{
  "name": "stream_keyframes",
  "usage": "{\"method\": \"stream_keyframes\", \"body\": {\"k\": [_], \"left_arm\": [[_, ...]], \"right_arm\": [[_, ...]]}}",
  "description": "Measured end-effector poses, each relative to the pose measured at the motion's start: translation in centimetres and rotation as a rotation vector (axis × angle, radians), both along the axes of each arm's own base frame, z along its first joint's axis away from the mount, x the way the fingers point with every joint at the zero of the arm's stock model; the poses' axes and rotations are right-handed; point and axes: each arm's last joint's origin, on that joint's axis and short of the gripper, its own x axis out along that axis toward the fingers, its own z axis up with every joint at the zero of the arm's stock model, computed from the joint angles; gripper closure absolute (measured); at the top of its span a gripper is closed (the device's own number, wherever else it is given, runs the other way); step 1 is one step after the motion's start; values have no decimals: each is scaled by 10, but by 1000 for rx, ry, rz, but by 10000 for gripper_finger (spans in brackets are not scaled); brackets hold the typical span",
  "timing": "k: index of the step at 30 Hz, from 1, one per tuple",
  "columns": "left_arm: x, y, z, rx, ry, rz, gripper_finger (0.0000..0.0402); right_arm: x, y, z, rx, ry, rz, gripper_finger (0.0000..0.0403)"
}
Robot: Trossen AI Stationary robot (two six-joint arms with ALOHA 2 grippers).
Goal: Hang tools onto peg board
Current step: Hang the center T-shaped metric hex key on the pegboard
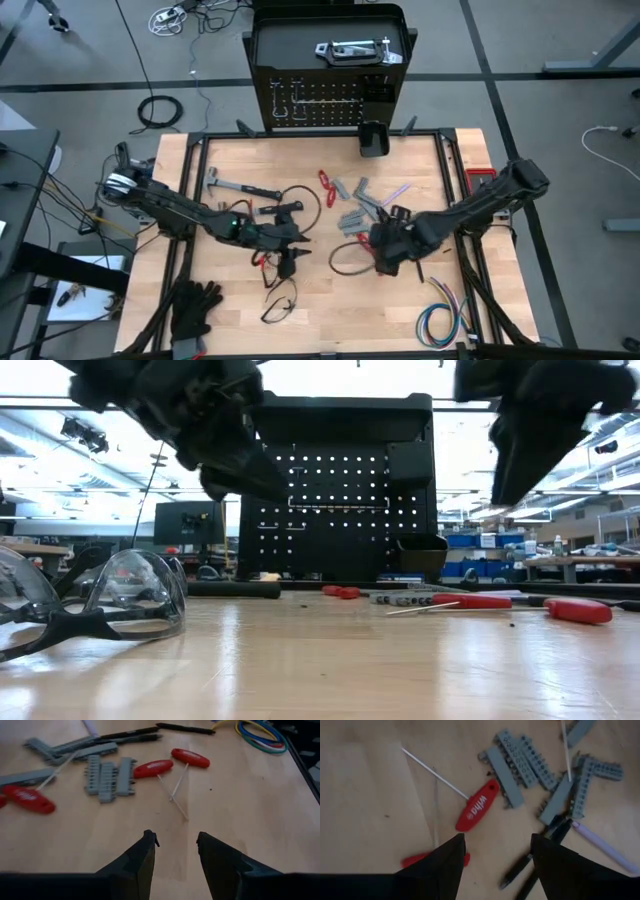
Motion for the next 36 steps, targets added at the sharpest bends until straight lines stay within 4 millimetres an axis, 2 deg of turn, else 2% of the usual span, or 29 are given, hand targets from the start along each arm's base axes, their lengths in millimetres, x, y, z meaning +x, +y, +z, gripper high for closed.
{"method": "stream_keyframes", "body": {"k": [4,11,15,19,27,36], "left_arm": [[26,-7,-1,20,8,-25,249],[75,-19,-3,51,-3,-39,249],[97,-16,-10,47,5,-14,249],[115,-6,-17,16,31,22,249],[138,12,-33,-83,65,20,249],[151,14,-50,-99,92,44,249]], "right_arm": [[-19,8,3,-11,-67,-35,179],[-38,10,-9,-39,-126,-137,187],[-42,13,-11,-47,-144,-155,188],[-50,21,-8,-63,-165,-112,188],[-60,24,-1,-98,-231,-112,188],[-61,21,3,-149,-302,-152,188]]}}
